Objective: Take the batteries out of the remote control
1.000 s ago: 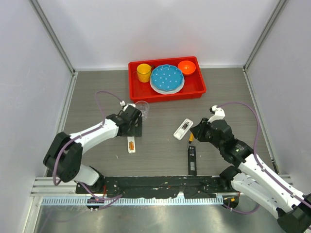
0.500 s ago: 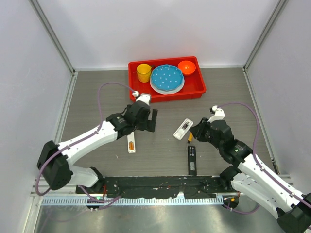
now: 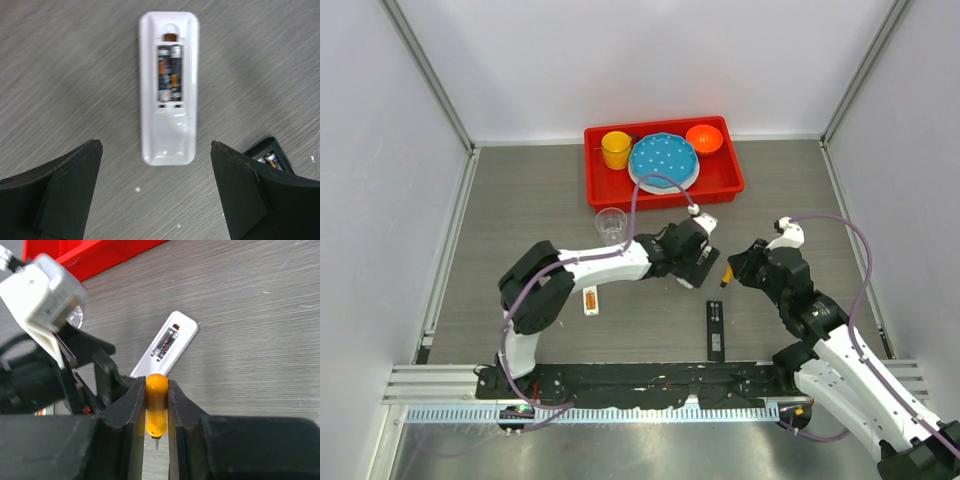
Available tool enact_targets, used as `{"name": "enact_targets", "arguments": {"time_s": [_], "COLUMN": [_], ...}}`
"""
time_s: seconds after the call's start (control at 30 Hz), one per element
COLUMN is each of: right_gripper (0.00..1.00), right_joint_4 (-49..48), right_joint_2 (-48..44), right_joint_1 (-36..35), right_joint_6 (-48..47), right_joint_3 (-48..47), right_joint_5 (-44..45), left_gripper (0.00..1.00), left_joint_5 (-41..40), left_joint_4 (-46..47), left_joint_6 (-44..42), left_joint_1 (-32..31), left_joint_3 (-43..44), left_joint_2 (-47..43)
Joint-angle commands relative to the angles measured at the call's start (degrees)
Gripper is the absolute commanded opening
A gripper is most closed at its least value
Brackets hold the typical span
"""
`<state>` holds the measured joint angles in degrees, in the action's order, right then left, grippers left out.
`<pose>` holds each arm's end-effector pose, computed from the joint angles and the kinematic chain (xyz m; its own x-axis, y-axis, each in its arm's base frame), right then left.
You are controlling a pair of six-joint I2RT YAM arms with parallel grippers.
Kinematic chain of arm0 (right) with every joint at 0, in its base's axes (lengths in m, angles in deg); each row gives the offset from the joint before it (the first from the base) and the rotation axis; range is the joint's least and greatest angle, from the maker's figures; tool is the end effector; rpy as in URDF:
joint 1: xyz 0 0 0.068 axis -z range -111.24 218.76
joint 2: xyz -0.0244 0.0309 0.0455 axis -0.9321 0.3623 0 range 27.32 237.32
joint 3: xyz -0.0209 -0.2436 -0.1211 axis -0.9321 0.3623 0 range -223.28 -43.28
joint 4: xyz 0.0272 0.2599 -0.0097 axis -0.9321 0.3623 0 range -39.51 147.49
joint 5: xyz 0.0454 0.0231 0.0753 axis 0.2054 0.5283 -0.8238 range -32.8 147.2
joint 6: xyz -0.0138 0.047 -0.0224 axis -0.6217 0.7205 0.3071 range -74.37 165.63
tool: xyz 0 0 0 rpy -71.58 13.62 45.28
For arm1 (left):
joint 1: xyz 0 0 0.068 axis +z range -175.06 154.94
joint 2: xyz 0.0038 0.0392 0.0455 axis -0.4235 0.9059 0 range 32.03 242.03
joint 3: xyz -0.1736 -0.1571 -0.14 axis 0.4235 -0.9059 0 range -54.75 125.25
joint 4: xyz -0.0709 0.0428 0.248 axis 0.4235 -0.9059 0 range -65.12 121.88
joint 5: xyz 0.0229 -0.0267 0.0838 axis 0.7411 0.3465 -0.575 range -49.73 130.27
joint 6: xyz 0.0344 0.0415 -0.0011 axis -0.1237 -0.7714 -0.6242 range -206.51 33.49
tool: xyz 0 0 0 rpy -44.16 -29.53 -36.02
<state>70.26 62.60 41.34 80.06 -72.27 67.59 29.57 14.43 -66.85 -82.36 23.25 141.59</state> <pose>0.1383 0.0646 0.2510 -0.4963 0.3690 -0.7859 -0.0345 0.8961 0.4425 0.2325 -0.3499 0.2028 -0.6401 0.3852 -0.6648 0.5796 0.8101 -0.0886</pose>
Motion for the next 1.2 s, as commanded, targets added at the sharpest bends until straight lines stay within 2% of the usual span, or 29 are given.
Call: {"name": "enact_targets", "arguments": {"time_s": [0.0,0.13,0.23,0.33,0.37,0.4,0.43,0.47,0.53,0.57,0.67,0.9,1.17], "right_gripper": [0.01,0.01,0.01,0.01,0.01,0.01,0.01,0.01,0.01,0.01,0.01,0.01,0.01], "right_joint_4": [-0.43,-1.57,-3.24,-5.53,-6.84,-7.28,-7.81,-8.86,-10.09,-11.23,-13.78,-19.41,-31.51], "right_joint_2": [-0.05,1.54,2.68,4.70,5.92,6.63,7.24,7.77,9.09,9.53,11.73,16.65,18.23], "right_joint_1": [4.21,9.30,13.44,17.57,18.45,20.19,20.91,21.52,23.10,23.55,24.34,24.61,24.43], "right_joint_6": [-0.42,-1.48,-1.74,-1.74,-1.65,-1.65,-1.74,-1.74,-1.83,-1.65,-1.74,-2.00,-1.04], "right_joint_3": [0.87,1.83,2.89,3.59,3.77,3.77,3.86,3.94,3.94,3.86,3.42,1.40,0.25], "right_joint_5": [-1.51,-8.09,-15.30,-21.54,-23.38,-26.01,-27.17,-28.22,-30.78,-31.48,-33.15,-35.09,-36.58], "left_gripper": [0.92,0.90,0.84,0.72,0.64,0.59,0.55,0.46,0.37,0.29,0.18,0.15,0.15], "left_joint_5": [0.94,0.15,-0.64,-1.16,-1.43,-1.78,-2.74,-3.18,-4.06,-4.24,-5.12,-2.85,0.42], "left_joint_4": [3.91,4.62,4.71,5.15,5.24,5.24,5.24,5.06,4.71,4.71,4.71,4.62,5.15], "left_joint_6": [-2.08,-2.26,-2.61,-3.22,-3.49,-3.75,-4.10,-4.36,-4.98,-5.33,-5.95,-6.65,-6.30], "left_joint_1": [-2.03,-2.64,-2.64,-2.64,-2.64,-2.64,-2.64,-2.64,-2.64,-2.64,-2.64,-2.64,-3.26], "left_joint_3": [4.62,4.71,3.75,2.34,1.55,1.20,0.93,0.32,-0.39,-1.26,-3.37,-10.58,-19.45], "left_joint_2": [4.51,6.72,7.25,6.99,6.90,6.90,6.72,6.63,6.28,5.67,3.31,-5.91,-12.61]}}
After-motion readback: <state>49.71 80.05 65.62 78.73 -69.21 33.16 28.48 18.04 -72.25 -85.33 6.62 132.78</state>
